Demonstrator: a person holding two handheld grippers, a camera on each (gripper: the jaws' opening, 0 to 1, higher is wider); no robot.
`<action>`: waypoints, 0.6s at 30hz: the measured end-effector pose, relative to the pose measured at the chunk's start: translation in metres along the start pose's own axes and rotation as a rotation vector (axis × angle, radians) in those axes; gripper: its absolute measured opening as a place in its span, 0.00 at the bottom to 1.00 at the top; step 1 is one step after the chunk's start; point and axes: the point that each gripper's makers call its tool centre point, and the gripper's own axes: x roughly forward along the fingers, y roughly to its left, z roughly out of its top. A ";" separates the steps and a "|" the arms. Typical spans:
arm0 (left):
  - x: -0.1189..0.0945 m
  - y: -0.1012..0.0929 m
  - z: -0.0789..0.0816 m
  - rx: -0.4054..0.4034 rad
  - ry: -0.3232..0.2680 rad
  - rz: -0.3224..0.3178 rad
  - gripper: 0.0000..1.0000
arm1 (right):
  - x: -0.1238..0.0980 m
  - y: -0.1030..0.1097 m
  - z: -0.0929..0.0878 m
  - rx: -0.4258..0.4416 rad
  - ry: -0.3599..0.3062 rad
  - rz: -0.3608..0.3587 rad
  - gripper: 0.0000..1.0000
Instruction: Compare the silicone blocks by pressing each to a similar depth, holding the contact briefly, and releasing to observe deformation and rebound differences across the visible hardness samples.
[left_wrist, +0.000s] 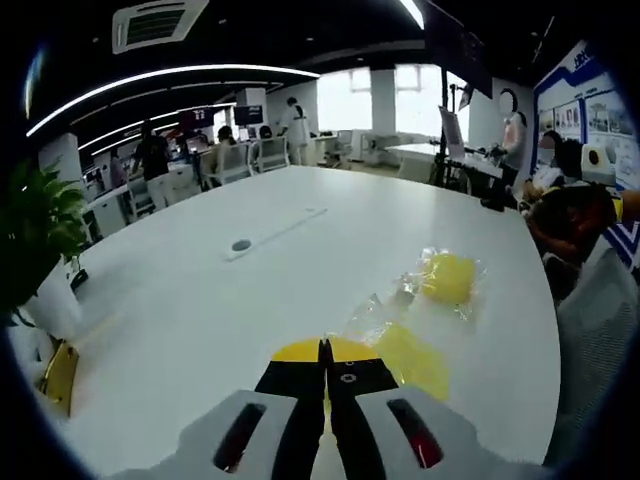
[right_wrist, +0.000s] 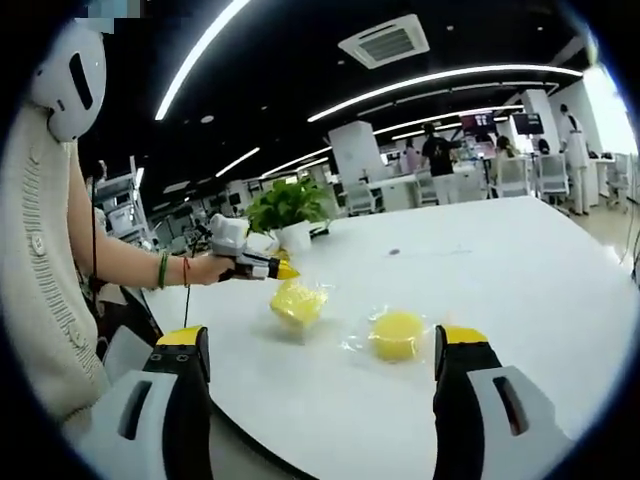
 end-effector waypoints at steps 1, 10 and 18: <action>0.002 0.003 -0.003 -0.003 0.006 0.005 0.00 | 0.000 -0.001 -0.001 0.005 0.005 -0.004 0.87; 0.018 0.021 -0.037 -0.053 0.083 0.033 0.00 | 0.006 -0.003 -0.007 0.014 0.039 -0.014 0.86; 0.023 0.025 -0.051 -0.118 0.064 0.059 0.00 | 0.015 -0.002 0.001 0.054 0.015 0.000 0.82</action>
